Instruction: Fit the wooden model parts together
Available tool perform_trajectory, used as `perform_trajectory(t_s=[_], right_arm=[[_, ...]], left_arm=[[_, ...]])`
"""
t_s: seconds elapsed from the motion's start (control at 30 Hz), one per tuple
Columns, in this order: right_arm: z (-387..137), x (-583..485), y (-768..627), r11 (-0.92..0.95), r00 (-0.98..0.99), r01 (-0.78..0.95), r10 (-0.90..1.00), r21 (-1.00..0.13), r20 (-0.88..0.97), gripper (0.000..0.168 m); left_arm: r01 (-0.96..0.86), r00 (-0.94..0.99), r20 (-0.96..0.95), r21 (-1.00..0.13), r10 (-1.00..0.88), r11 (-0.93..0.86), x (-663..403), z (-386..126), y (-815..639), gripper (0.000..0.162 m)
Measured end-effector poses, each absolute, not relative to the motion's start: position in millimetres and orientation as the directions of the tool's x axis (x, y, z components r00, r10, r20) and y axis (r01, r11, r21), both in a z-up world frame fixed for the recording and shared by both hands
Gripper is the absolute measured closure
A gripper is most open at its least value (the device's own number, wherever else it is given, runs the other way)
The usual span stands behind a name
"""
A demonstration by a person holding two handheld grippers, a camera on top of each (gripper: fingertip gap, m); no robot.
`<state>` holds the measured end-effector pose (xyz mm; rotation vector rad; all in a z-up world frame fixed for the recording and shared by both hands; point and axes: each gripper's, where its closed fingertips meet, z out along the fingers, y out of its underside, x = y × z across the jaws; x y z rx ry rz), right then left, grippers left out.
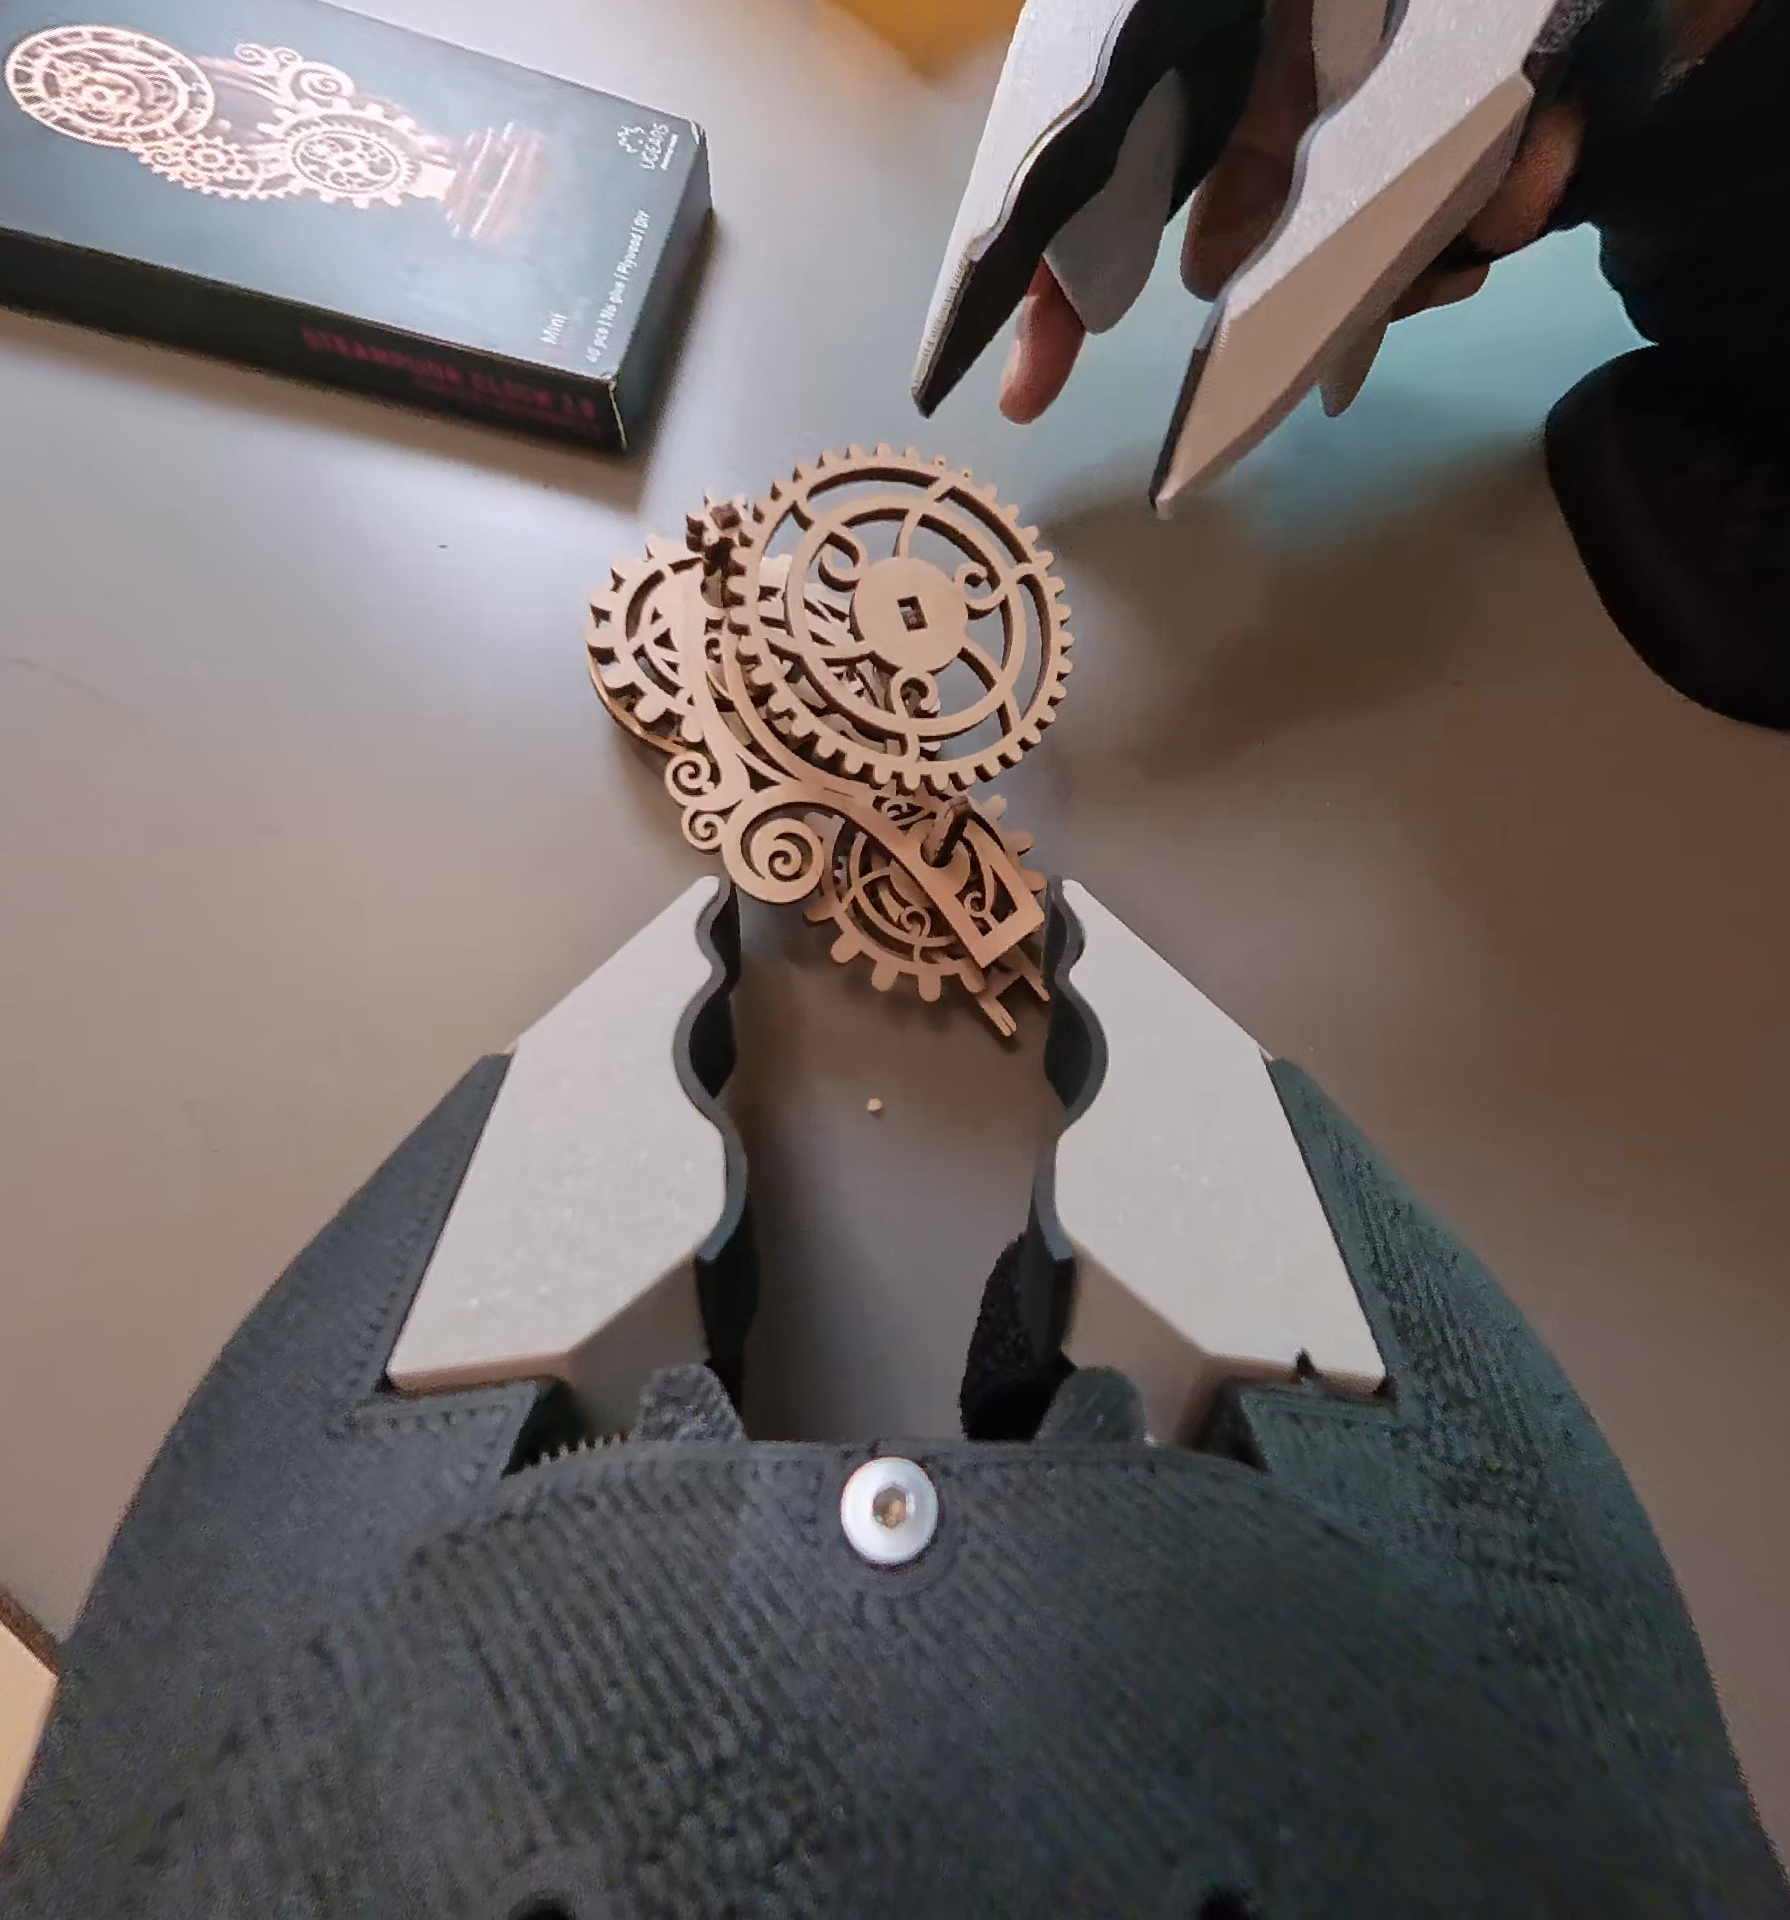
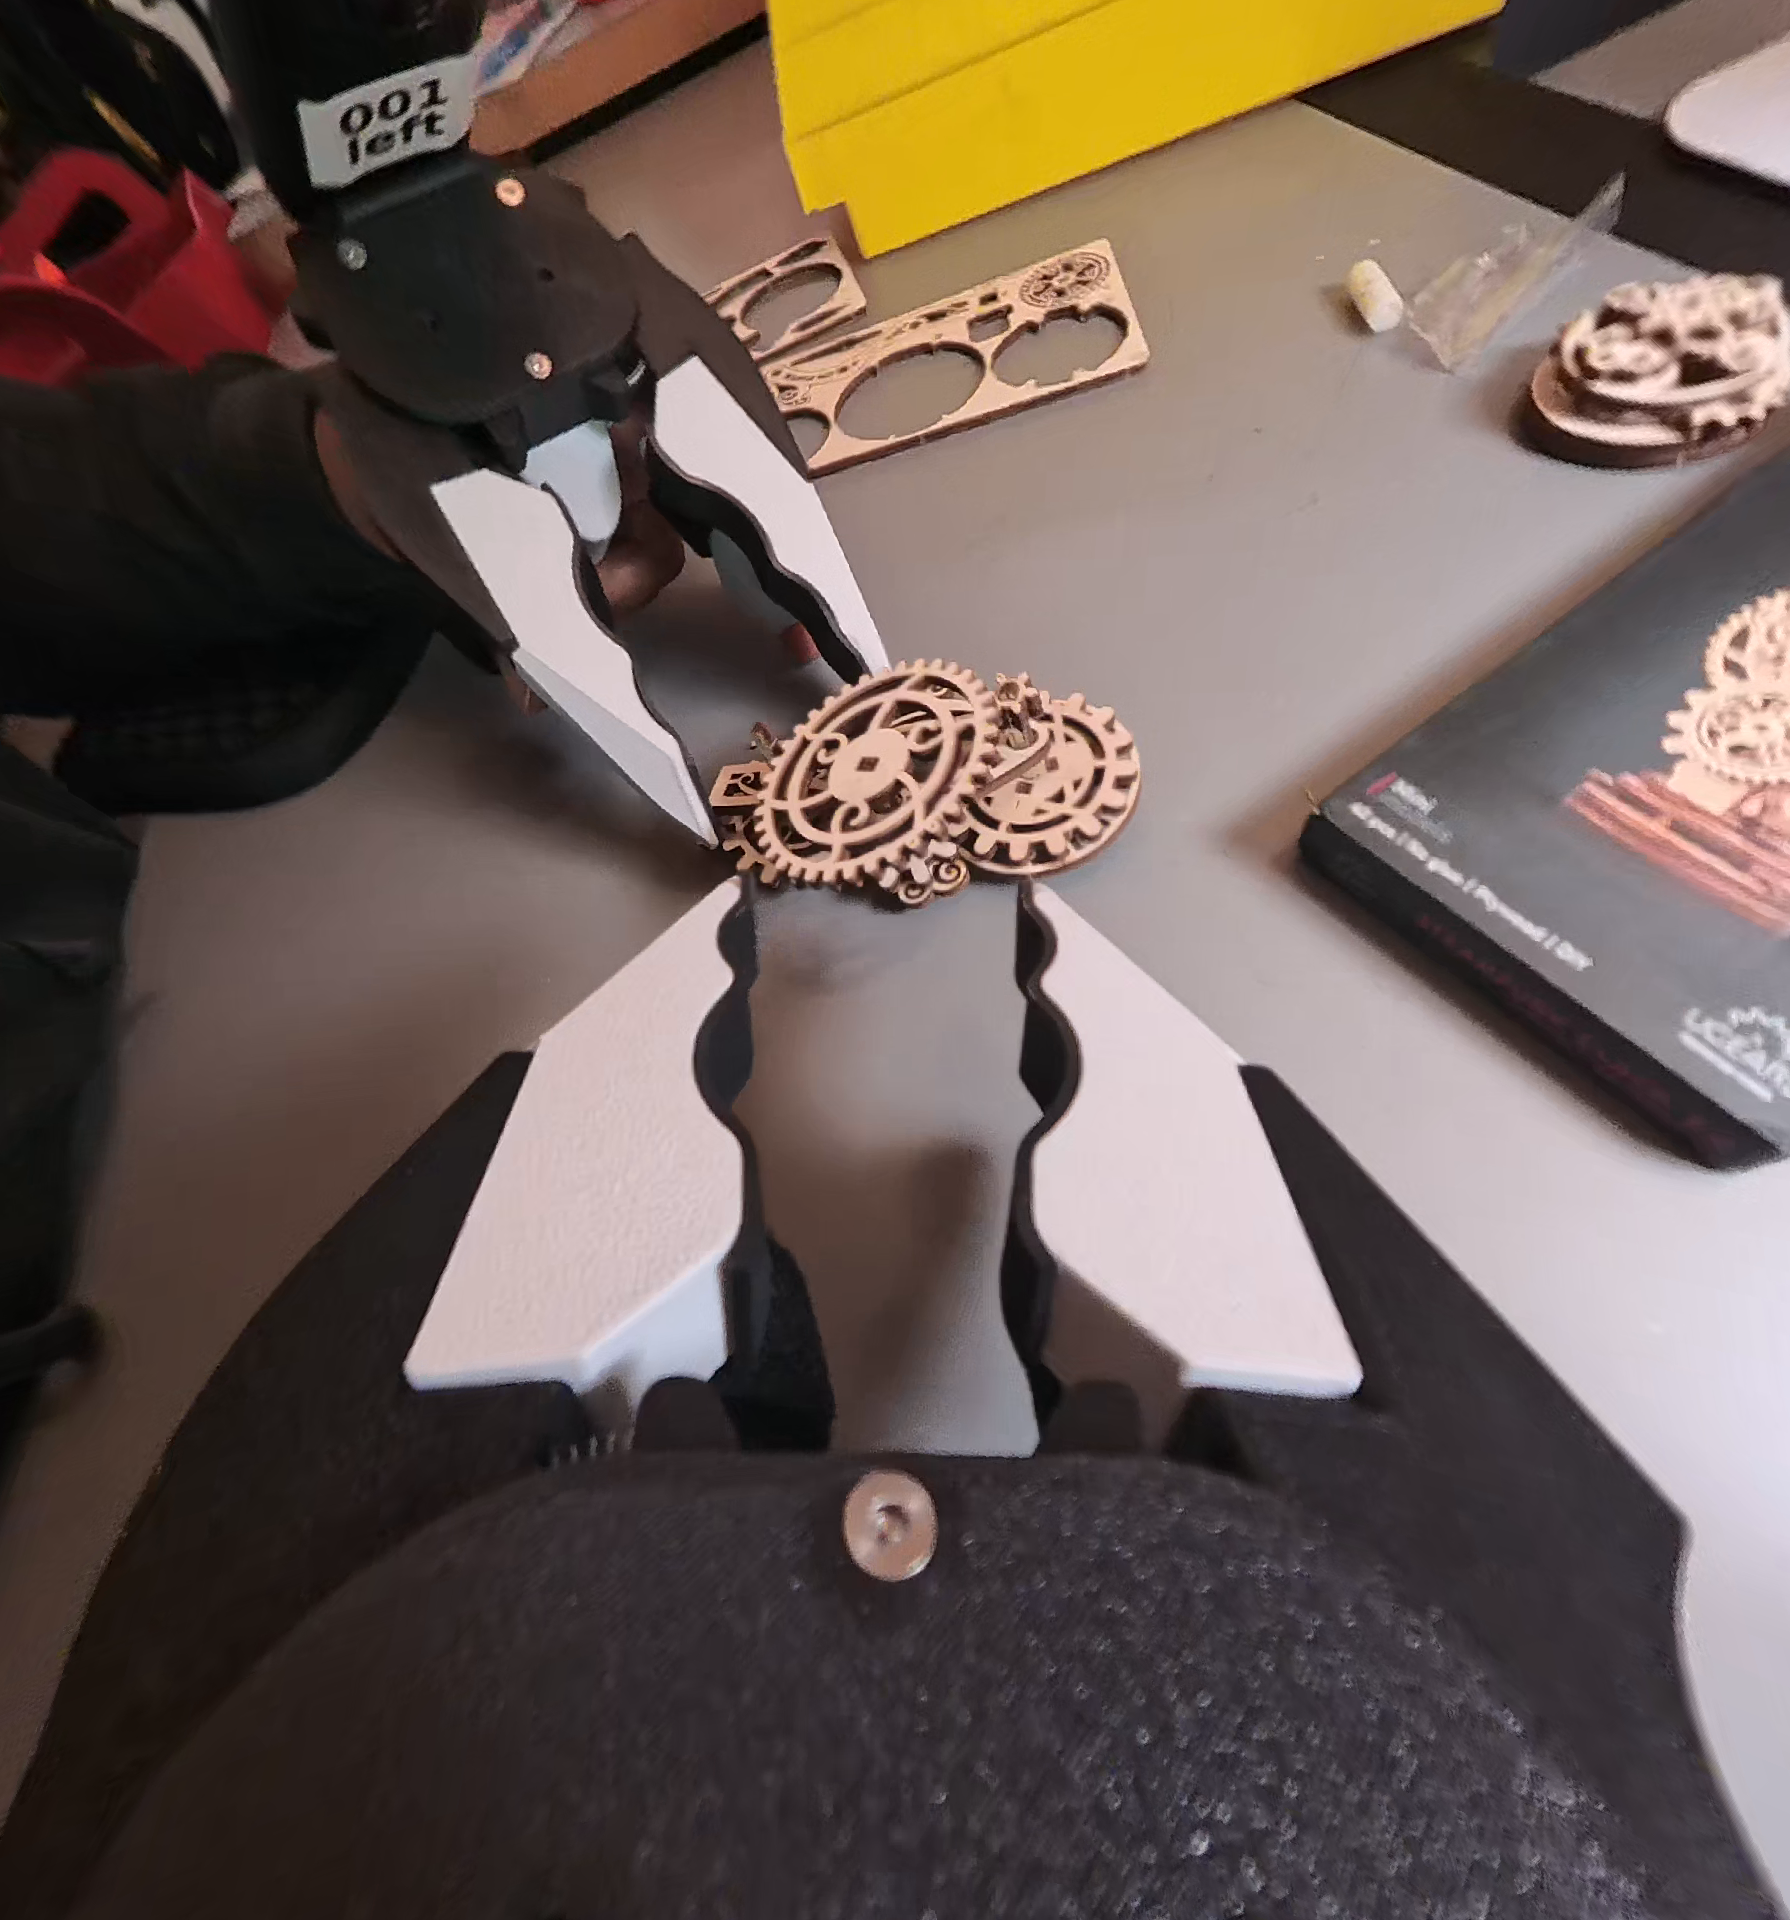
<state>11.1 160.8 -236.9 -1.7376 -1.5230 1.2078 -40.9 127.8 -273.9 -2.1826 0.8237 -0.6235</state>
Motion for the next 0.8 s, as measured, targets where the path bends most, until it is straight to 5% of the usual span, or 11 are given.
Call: perform_trajectory(t_s=[0.03,0.23,0.37,0.5,0.8], right_arm=[[-235.1,9.7,156.9,-0.18,-0.053,0.488,0.97,-0.854,-0.235,0.115],[-233.3,0.3,129.6,0.19,-0.187,0.476,0.976,-0.858,0.112,0.093],[-241.6,-9.4,119.7,0.279,-0.223,0.466,0.955,-0.84,0.193,0.084],[-238.4,-12.7,117.0,0.28,-0.223,0.443,0.954,-0.852,0.199,0.09],[-241.8,-15.1,118.2,0.295,-0.182,0.473,0.955,-0.83,0.236,0.104]], left_arm=[[-0.364,0.68,0.186,-0.754,-0.709,-0.547,-41.2,-273.9,125.0,0.104],[-0.352,0.671,0.221,-0.745,-0.708,-0.566,-40.2,-274.0,102.4,0.105],[-0.341,0.645,0.264,-0.74,-0.717,-0.58,-36.9,-271.3,88.5,0.104],[-0.305,0.616,0.304,-0.758,-0.726,-0.577,-43.3,-256.1,85.7,0.099],[-0.291,0.432,0.333,-0.828,-0.838,-0.479,-40.4,-231.1,108.7,0.116]])
